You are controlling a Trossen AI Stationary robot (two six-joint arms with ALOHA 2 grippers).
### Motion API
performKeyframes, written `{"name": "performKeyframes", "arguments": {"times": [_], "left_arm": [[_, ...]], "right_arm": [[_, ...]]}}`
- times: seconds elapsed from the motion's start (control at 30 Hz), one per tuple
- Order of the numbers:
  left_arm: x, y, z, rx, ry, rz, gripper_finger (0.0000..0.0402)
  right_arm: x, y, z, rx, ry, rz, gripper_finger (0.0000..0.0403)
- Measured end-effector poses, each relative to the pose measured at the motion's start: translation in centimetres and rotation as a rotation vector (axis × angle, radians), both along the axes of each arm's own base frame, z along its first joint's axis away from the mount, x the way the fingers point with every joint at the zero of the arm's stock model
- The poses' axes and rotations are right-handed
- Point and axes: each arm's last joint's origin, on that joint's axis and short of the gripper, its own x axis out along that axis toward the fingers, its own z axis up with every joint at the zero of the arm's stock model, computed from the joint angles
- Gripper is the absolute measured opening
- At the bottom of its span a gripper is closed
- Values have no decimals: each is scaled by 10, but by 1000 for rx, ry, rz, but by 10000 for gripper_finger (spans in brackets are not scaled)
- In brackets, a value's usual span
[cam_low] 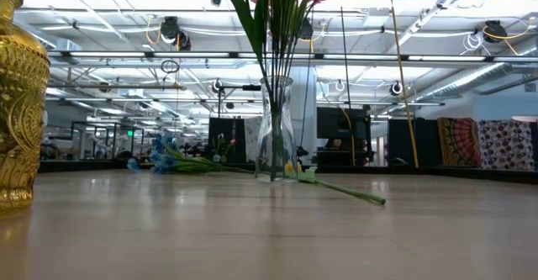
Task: Sort flowers into vase by color
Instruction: Put the black tulip into the yellow vase
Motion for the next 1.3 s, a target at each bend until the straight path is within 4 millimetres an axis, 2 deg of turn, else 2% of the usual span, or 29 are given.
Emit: {"name": "performKeyframes", "arguments": {"times": [0.1,0.23,0.4,0.73,1.3], "left_arm": [[1,-1,-9,-18,16,7,11],[1,-2,-9,-43,14,11,11],[0,0,-3,-52,-17,3,11],[-9,18,21,-73,-91,-15,11],[-11,22,20,-3,-83,-6,11]], "right_arm": [[0,0,0,0,0,-1,111],[1,-1,0,-2,2,-3,111],[1,-1,0,-2,2,-3,111],[1,-1,0,-6,4,-1,111],[4,-5,0,-34,13,2,111]]}}
